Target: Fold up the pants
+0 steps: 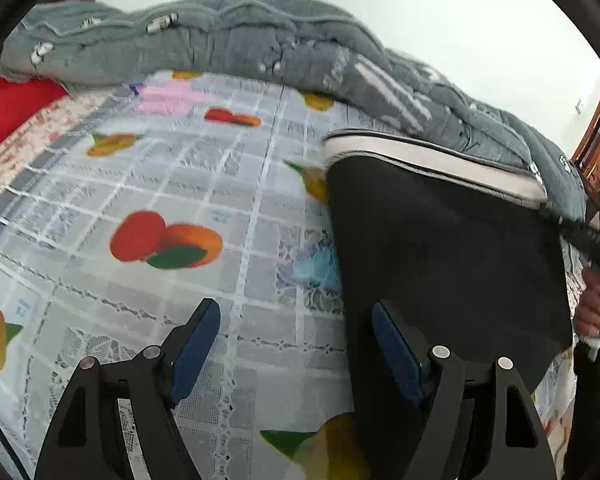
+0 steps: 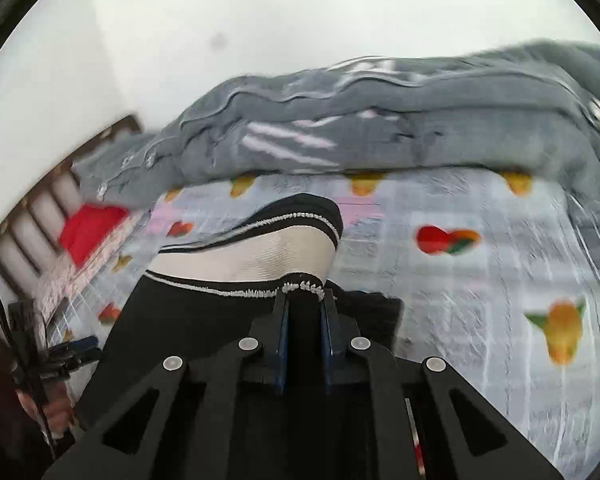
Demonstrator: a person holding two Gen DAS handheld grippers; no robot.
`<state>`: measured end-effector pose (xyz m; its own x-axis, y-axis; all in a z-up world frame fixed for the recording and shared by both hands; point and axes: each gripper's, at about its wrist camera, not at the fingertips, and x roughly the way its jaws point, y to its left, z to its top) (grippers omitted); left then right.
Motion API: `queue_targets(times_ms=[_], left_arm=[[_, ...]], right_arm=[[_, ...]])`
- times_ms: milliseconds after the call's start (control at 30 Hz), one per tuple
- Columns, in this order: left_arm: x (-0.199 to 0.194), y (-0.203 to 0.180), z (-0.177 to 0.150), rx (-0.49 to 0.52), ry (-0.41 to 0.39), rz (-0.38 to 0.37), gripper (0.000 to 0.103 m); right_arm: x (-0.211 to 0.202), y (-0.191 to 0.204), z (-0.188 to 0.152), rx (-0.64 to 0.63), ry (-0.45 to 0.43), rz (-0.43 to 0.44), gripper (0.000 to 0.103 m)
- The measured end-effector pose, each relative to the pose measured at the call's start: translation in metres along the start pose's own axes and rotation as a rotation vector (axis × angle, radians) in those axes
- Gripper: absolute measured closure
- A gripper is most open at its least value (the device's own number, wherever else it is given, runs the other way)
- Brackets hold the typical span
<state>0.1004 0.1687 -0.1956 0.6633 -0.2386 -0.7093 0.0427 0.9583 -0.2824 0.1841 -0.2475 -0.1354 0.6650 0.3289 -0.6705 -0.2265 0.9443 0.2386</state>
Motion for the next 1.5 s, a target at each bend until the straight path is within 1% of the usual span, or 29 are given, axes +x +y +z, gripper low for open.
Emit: queue_targets(times_ms=[67, 100, 167, 233, 267, 333, 367, 433, 467, 533, 567, 600, 633, 667, 700, 733, 767, 833, 867, 1033, 1133, 1233, 1400, 1500], left_arm=[[-0.003, -0.009, 0.004, 0.025, -0.029, 0.009, 0.026], [-0.005, -0.015, 0.008, 0.037, -0.047, 0.027, 0.026], [-0.008, -0.028, 0.017, 0.071, -0.074, 0.049, 0.026], [-0.01, -0.042, 0.026, 0.121, -0.097, 0.083, 0.026], [-0.01, -0.051, 0.032, 0.147, -0.12, 0.102, 0.026], [-0.008, -0.066, 0.044, 0.179, -0.147, 0.094, 0.026], [-0.004, -0.073, 0.051, 0.184, -0.147, 0.084, 0.026], [0.012, -0.09, 0.07, 0.198, -0.131, 0.05, 0.026], [0.018, -0.098, 0.076, 0.207, -0.129, 0.047, 0.026], [0.035, -0.115, 0.09, 0.232, -0.13, 0.054, 0.026], [0.044, -0.121, 0.094, 0.247, -0.126, 0.057, 0.026], [0.058, -0.126, 0.096, 0.262, -0.119, 0.063, 0.026], [0.075, -0.127, 0.096, 0.268, -0.103, 0.089, 0.026], [0.093, -0.125, 0.094, 0.259, -0.061, 0.125, 0.026], [0.112, -0.121, 0.09, 0.249, -0.013, 0.153, 0.024], [0.125, -0.118, 0.085, 0.246, 0.016, 0.163, 0.02], [0.13, -0.116, 0.082, 0.235, 0.029, 0.159, 0.02], [0.122, -0.116, 0.081, 0.231, -0.007, 0.147, 0.02], [0.122, -0.116, 0.079, 0.231, -0.008, 0.152, 0.02], [0.124, -0.119, 0.075, 0.237, -0.012, 0.175, 0.018], [0.126, -0.12, 0.076, 0.253, -0.006, 0.192, 0.018], [0.129, -0.119, 0.078, 0.246, 0.001, 0.188, 0.017], [0.134, -0.115, 0.085, 0.233, 0.007, 0.177, 0.013], [0.139, -0.117, 0.09, 0.24, 0.01, 0.183, 0.013]], right_arm=[[0.023, -0.004, -0.014, -0.046, 0.079, -0.132, 0.088], [0.034, -0.007, -0.022, -0.067, 0.108, -0.186, 0.087], [0.027, -0.004, -0.023, -0.091, 0.087, -0.212, 0.084], [0.009, 0.006, -0.012, -0.087, 0.067, -0.255, 0.084], [-0.002, 0.013, -0.007, -0.082, 0.032, -0.269, 0.083], [-0.02, 0.031, 0.003, -0.101, -0.047, -0.251, 0.077], [-0.019, 0.04, 0.01, -0.112, -0.055, -0.23, 0.068], [-0.009, 0.054, 0.022, -0.126, -0.029, -0.197, 0.068], [-0.002, 0.057, 0.025, -0.127, -0.028, -0.185, 0.068], [0.02, 0.058, 0.029, -0.131, -0.033, -0.187, 0.068], [0.035, 0.055, 0.027, -0.127, -0.003, -0.193, 0.068], [0.057, 0.047, 0.023, -0.106, 0.065, -0.206, 0.068], [0.078, 0.038, 0.016, -0.082, 0.112, -0.219, 0.067], [0.089, 0.031, 0.009, -0.086, 0.098, -0.236, 0.067], [0.088, 0.029, 0.004, -0.103, 0.058, -0.243, 0.067], [0.084, 0.031, 0.004, -0.103, 0.046, -0.237, 0.067], [0.081, 0.034, 0.003, -0.106, 0.037, -0.241, 0.067], [0.084, 0.039, -0.001, -0.136, 0.031, -0.281, 0.067], [0.084, 0.04, -0.002, -0.143, 0.026, -0.29, 0.067], [0.09, 0.034, 0.001, -0.138, 0.03, -0.28, 0.065], [0.095, 0.04, 0.0, -0.169, 0.029, -0.319, 0.064], [0.099, 0.046, -0.001, -0.199, 0.031, -0.35, 0.063], [0.102, 0.045, 0.003, -0.205, 0.036, -0.353, 0.063], [0.106, 0.044, 0.008, -0.205, 0.04, -0.352, 0.062]])
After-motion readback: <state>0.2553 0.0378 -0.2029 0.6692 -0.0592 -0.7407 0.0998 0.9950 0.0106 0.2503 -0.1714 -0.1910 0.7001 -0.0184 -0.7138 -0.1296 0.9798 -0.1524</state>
